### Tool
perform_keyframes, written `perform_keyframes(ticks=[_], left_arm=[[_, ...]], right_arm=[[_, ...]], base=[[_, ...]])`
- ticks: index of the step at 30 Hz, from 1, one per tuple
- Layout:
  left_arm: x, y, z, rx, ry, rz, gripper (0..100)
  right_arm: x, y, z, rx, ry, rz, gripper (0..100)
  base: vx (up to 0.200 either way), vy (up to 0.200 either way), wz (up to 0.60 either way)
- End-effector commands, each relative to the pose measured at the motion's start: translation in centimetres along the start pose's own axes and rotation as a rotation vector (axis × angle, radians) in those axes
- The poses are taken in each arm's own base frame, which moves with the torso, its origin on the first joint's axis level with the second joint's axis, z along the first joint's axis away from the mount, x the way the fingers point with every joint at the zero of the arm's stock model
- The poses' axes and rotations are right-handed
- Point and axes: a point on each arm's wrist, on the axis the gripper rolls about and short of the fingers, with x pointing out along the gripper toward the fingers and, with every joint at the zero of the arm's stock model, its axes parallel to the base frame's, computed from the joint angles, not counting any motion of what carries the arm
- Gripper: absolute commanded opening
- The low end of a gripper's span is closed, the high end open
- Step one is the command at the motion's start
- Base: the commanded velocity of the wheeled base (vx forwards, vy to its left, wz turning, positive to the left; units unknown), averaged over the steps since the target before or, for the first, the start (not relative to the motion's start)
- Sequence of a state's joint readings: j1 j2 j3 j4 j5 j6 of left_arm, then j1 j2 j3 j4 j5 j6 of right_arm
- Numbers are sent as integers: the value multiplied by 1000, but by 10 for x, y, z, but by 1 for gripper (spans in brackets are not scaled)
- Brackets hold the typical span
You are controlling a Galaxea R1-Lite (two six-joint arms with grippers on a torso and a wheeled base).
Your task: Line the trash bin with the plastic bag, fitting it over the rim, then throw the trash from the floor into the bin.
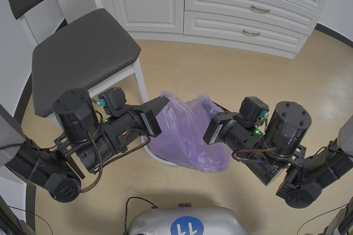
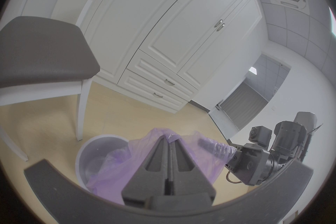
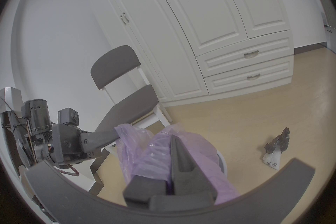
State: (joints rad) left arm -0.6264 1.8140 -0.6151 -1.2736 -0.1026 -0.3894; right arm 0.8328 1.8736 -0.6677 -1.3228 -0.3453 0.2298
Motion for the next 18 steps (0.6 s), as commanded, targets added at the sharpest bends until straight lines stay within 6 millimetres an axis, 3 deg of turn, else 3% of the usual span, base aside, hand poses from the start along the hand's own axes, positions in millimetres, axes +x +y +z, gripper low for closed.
perform_keyframes(ticks=[1,5,9,14,18], left_arm=[[22,30,-26,-9,37,62,0],[48,71,-53,-37,11,120,0],[64,96,-74,-79,-33,135,0],[69,107,-88,-91,-10,155,0],[72,106,-84,-112,-28,148,0]], right_arm=[[21,-17,-31,15,78,-15,0],[41,-35,-43,53,84,-47,0],[53,-48,-54,84,96,-65,0],[68,-53,-83,161,148,-52,0],[71,-54,-82,175,129,-52,0]], base=[[0,0,0],[0,0,0],[0,0,0],[0,0,0],[0,0,0]])
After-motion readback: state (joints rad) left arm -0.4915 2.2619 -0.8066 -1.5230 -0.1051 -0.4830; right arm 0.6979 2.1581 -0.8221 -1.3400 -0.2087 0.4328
